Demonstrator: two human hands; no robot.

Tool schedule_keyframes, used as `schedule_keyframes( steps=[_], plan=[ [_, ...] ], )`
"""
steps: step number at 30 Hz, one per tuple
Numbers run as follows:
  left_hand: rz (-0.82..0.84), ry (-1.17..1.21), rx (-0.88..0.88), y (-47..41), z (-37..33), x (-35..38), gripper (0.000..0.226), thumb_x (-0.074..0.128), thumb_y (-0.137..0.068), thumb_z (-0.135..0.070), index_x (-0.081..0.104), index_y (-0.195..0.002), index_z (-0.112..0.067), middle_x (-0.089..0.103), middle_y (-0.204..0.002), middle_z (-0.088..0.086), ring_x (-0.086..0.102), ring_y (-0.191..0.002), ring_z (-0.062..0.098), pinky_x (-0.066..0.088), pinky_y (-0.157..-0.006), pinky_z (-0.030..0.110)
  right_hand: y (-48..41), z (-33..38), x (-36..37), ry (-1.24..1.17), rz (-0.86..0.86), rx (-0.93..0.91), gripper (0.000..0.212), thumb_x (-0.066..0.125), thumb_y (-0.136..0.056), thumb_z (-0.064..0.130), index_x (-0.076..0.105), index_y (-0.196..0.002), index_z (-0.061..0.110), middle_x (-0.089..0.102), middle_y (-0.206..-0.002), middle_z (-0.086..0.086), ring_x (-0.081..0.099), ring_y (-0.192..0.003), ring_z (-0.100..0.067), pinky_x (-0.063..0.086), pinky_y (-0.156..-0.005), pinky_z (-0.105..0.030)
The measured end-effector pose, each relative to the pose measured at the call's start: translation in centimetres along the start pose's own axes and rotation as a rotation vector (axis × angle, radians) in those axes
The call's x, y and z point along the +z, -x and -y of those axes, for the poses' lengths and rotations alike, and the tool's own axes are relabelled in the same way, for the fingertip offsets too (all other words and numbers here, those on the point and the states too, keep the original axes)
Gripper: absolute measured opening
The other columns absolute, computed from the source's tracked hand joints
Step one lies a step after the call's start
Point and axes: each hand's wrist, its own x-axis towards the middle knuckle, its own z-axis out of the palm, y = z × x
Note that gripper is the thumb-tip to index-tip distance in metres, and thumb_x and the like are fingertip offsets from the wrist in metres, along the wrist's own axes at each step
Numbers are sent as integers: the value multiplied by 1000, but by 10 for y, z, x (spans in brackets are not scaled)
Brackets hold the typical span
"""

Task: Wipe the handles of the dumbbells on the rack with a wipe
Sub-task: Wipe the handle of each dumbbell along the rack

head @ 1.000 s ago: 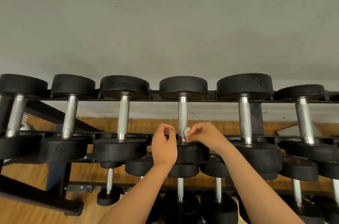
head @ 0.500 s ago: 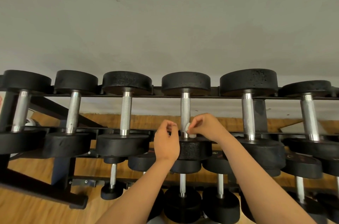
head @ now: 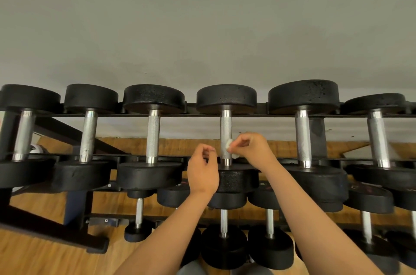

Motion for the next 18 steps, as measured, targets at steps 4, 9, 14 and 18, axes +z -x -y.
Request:
schedule_keyframes(
  steps=[4, 9, 14, 18],
  plan=[
    [-3, 6, -1, -1, 0, 0, 15, 52, -96, -16, 55, -85, -25, 65, -84, -2, 61, -81, 10, 41, -67, 5, 11, -4, -1, 88, 205, 49, 4, 77, -79, 14, 75, -77, 11, 71, -78, 4, 65, -79, -6, 47, -75, -15],
    [-4, 8, -5, 0, -1, -1, 15, 51, -96, -16, 55, -86, -26, 65, -84, -1, 61, -80, 9, 40, -65, 4, 1, 6, 2, -82, -15, -3, 8, 78, -76, 11, 71, -76, 7, 69, -80, -1, 63, -75, -5, 47, -66, -7],
    [1, 19, 0, 0, 0, -1, 15, 52, -95, -16, 55, -85, -26, 65, -84, -2, 62, -81, 10, 41, -67, 5, 13, -3, 4, 24, 103, 54, 7, 77, -78, 11, 73, -78, 7, 71, -78, 2, 65, -75, -4, 46, -70, -12],
    [3, 11, 1, 0, -1, -1, 15, 52, -96, -15, 55, -85, -25, 65, -83, -1, 61, -80, 10, 41, -66, 5, 3, 11, 3, 101, 40, 18, 8, 76, -80, 12, 69, -75, 9, 66, -80, 3, 60, -76, -3, 43, -66, -10]
  ],
)
